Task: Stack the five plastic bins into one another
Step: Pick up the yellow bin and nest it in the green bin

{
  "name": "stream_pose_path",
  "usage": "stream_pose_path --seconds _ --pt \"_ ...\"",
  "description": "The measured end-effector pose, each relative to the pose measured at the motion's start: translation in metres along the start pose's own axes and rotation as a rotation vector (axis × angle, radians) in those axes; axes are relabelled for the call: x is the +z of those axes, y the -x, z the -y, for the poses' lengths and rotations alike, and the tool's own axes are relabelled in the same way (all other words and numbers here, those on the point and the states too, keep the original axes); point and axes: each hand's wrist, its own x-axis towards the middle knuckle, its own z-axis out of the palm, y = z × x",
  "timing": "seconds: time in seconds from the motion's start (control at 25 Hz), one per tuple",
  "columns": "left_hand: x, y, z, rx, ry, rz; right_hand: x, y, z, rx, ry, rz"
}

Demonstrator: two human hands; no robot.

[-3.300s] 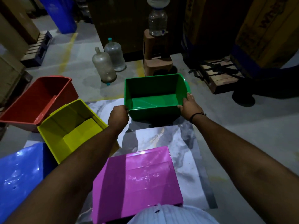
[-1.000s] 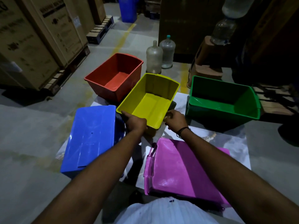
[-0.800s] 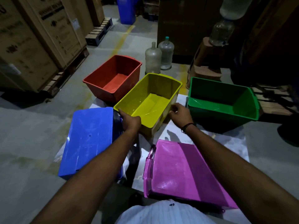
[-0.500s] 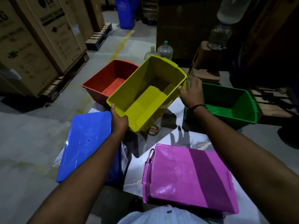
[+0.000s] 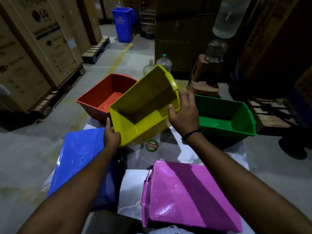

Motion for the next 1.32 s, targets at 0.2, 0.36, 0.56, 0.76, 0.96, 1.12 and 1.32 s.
stream_pose_path --seconds 0.2,0.36,0.56,0.76,0.96,1.12,1.32 --pt "0.017 -0.004 -0.052 -0.007 0.187 0.01 -0.033 -0.007 -0.035 0.126 -0.024 0.002" --pt "0.048 -0.002 -0.117 0.211 0.254 0.133 -0.067 -0.017 -0.076 0.257 -0.061 -0.116" --pt "0.1 0.02 -0.164 0.448 0.116 0.502 -0.113 -0.015 -0.127 0.426 0.038 -0.169" --pt "0.148 0.042 -0.182 0.586 -0.015 0.694 -0.153 0.003 -0.169 0.437 0.172 -0.101" --pt "0.187 0.053 -0.184 0.601 -0.108 0.733 -0.169 0.009 -0.214 0.433 0.224 -0.116" --pt "0.215 0.053 -0.177 0.546 -0.163 0.775 -0.171 0.01 -0.241 0.498 0.254 -0.075" --pt "0.237 0.052 -0.166 0.492 -0.289 0.757 -0.161 0.01 -0.275 0.557 0.283 0.054"
